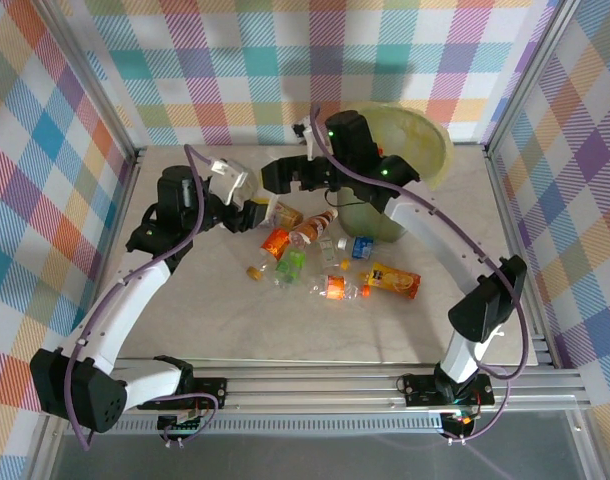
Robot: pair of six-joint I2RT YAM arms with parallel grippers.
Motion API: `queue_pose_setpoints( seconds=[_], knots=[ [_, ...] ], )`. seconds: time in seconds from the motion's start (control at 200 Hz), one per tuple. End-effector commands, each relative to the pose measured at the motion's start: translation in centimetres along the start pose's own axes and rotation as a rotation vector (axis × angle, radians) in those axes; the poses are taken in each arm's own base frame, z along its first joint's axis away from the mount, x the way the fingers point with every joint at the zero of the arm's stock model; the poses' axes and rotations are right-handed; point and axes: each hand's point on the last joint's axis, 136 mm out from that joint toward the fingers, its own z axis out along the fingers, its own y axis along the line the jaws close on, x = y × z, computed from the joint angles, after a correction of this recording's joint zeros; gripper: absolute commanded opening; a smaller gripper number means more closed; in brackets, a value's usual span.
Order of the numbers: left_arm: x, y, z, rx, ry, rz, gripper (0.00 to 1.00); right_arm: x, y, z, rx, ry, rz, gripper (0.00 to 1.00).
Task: Put the plastic bottles in the bin
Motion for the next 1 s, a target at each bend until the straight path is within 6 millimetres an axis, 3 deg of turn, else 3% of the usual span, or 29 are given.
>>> queue_pose_setpoints(
  seconds=[0.0, 0.125, 0.4, 0.55, 0.665, 0.74, 0.885, 0.995],
  knots=[
    [-3.1, -0.8, -0.5, 0.029, -0.088, 0.049, 0.76, -2.0, 1.7, 0.0, -0.049, -0.058, -0.014, 1.0],
    [-3.2, -1.1, -0.3, 0.036, -0.096, 0.055, 0.76, -1.7, 2.1, 0.9, -0.055, -0.036, -0.019, 0.98],
    [-3.6, -1.8, -0.4, 0.051, -0.112, 0.074, 0.76, -1.1, 1.4, 2.5, -0.038, -0.006, -0.005, 0.78],
    [-3.6, -1.7, -0.6, 0.042, -0.113, 0.078, 0.78, -1.1, 1.5, 2.7, -0.046, -0.001, -0.006, 0.59],
    [-3.6, -1.4, -0.9, 0.021, -0.115, 0.075, 0.86, -1.4, 1.6, 2.4, -0.042, -0.01, -0.02, 0.43],
    [-3.8, -1.4, -1.2, 0.008, -0.129, 0.072, 1.0, -1.7, 1.6, 2.1, -0.025, -0.019, -0.035, 0.36],
    [-4.4, -1.7, -2.5, 0.001, -0.161, 0.072, 1.0, -2.7, 1.4, 0.9, 0.033, -0.05, -0.088, 0.24],
    [-5.0, -2.1, -4.1, -0.009, -0.2, 0.075, 1.0, -4.1, 1.5, -0.5, 0.088, -0.084, -0.147, 0.22]
  ],
)
